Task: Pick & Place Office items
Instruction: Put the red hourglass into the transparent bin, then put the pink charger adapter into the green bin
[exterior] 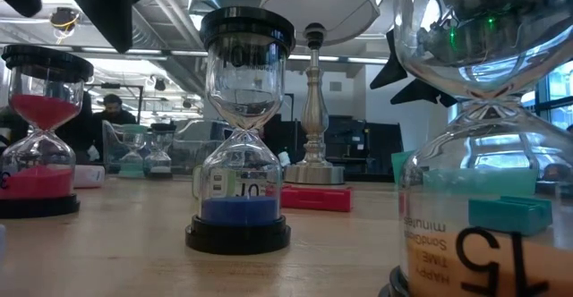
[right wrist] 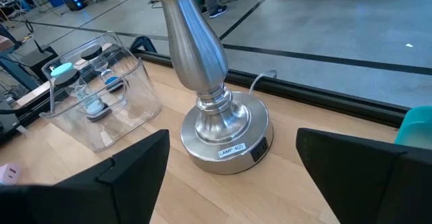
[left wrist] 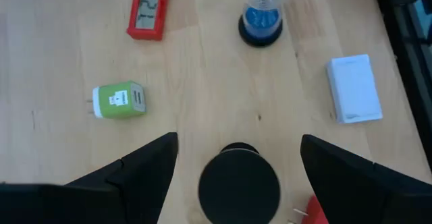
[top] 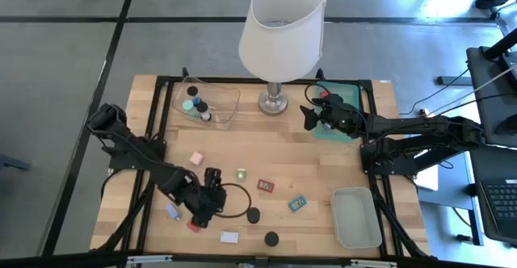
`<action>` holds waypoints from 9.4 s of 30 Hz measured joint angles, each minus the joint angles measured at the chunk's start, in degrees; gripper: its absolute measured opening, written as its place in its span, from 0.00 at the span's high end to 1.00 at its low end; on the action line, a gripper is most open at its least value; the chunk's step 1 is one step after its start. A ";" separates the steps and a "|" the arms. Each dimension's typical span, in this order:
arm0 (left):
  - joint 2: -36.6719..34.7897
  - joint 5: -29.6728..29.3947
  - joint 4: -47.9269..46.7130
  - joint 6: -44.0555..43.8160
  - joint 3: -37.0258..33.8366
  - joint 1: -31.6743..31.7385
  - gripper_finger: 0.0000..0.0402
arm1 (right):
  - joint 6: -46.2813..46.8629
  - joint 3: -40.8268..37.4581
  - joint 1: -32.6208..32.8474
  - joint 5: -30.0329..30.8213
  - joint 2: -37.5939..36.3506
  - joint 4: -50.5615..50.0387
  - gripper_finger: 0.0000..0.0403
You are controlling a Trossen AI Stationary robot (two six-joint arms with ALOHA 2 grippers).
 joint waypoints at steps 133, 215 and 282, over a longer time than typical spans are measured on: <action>-12.26 -0.41 4.37 22.32 -10.88 72.94 0.47 | 0.00 0.00 0.01 0.00 -0.01 0.00 0.19; -15.88 14.71 -0.39 13.45 -3.08 70.01 0.36 | 0.00 0.00 0.00 0.00 -0.01 0.01 0.19; -4.10 -10.90 -5.38 -67.94 -30.00 7.87 0.15 | 0.00 0.00 0.02 0.00 -0.01 0.00 0.19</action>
